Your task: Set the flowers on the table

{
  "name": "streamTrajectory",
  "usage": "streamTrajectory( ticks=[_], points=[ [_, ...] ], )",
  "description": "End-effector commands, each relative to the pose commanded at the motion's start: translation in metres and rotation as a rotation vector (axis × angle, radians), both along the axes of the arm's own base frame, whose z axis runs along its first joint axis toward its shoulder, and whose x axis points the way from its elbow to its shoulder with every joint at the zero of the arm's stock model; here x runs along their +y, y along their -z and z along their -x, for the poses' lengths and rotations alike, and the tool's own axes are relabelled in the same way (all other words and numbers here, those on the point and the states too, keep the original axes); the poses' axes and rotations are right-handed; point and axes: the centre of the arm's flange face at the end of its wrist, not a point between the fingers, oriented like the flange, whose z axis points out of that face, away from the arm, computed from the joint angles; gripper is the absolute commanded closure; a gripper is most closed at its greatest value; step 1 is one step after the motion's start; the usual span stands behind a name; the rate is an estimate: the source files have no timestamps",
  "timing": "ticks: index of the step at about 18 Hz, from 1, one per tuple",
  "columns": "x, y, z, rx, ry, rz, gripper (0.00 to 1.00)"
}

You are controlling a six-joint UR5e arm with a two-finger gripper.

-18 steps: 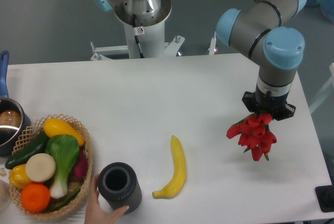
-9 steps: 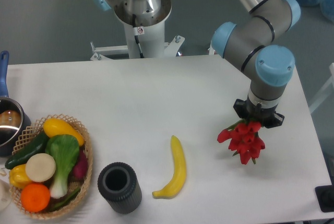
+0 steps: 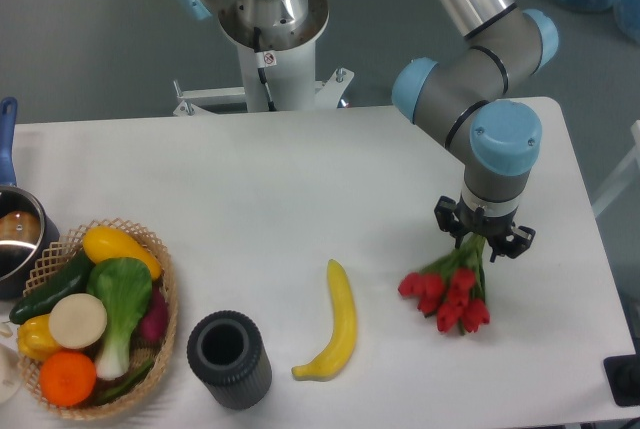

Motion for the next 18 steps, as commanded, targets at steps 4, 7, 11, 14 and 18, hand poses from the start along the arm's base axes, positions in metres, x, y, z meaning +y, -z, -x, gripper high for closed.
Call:
streamTrajectory(
  ticks=[4, 7, 11, 14, 18],
  points=[
    [-0.017, -0.011, -0.004, 0.045, -0.017, -0.021, 0.00],
    [-0.035, -0.025, 0.004, 0.060, -0.046, -0.038, 0.00],
    [-0.045, -0.036, 0.005, 0.048, -0.060, -0.098, 0.00],
    [-0.055, -0.052, 0.009, 0.052, -0.069, -0.152, 0.00],
    [-0.058, -0.049, 0.003, 0.048, -0.017, -0.133, 0.00]
  ],
)
